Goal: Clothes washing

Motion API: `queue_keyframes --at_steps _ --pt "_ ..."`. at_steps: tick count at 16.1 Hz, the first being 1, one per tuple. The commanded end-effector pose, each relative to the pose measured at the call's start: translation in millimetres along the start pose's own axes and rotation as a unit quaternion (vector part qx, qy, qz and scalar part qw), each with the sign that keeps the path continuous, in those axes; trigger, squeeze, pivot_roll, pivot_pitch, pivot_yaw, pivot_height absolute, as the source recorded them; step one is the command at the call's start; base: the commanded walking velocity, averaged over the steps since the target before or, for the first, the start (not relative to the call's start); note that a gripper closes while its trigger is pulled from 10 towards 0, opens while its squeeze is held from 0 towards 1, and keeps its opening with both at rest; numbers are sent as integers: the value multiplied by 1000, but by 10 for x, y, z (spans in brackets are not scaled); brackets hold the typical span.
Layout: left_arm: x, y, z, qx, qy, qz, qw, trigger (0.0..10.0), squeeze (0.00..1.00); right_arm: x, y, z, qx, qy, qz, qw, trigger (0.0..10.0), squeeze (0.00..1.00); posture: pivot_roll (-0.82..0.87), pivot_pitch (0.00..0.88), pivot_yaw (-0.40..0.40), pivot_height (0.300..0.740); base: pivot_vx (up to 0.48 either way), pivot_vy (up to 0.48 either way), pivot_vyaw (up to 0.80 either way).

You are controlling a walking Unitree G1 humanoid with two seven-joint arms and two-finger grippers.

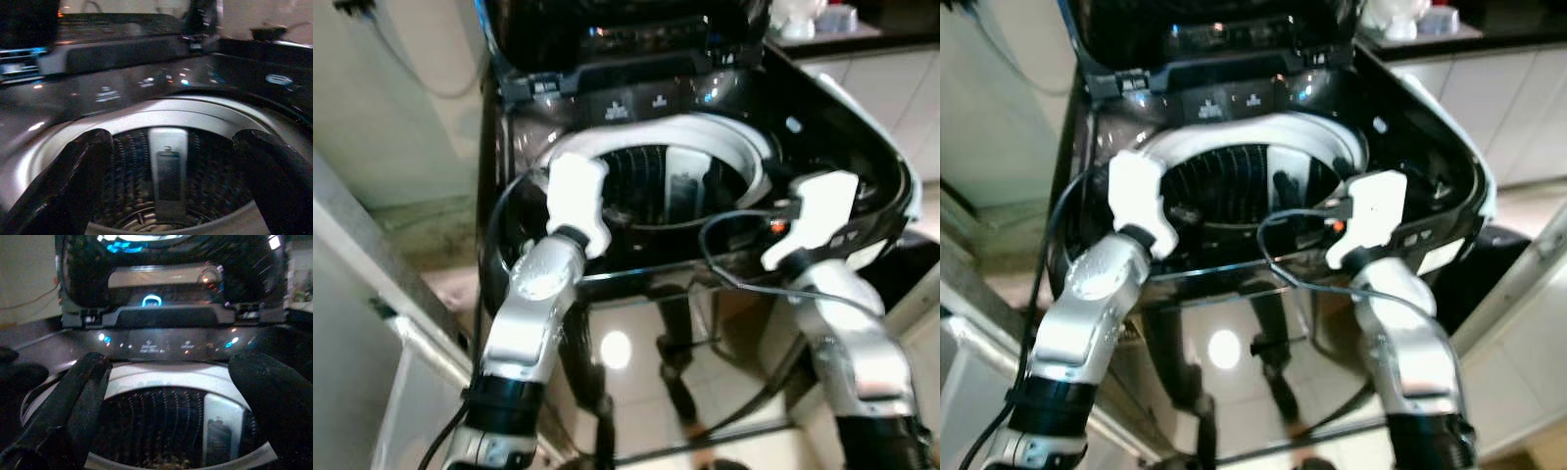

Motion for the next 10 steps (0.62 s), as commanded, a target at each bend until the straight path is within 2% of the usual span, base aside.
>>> queue_keyframes --at_steps 1,2,4,6,10 --pt "-6 65 12 -11 10 -12 1000 10000 0 -55 43 55 2 13 -12 1000 10000 0 -161 0 60 740 0 0 0" --pt "-10 66 21 -26 38 -17 999 10000 0 -126 36 91 1 29 -16 999 10000 0 -153 0 43 740 0 0 0" --pt "-20 23 50 -28 64 -16 997 10000 0 -202 0 114 0 35 -19 999 10000 0 -143 0 28 740 0 0 0" --pt "-25 -6 87 -40 89 -14 995 10000 0 -245 -53 169 -10 45 -15 999 10000 0 -139 0 21 740 -381 -276 0" --pt "-38 -21 75 -36 94 -17 995 10000 0 -235 -132 196 -22 45 -7 999 10000 0 -144 0 20 740 -381 -277 0"
Point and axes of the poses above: a point about 5 cm out from each wrist's last joint towards the gripper, its own x axis pointing back from the gripper into the wrist, its own y axis along the axis of the wrist's last joint, z = x × y, the point moved 1 cm from there along -x, pointing out of the wrist towards the gripper, and after that the axes turned 9 degrees about x, right-handed, at the moved point
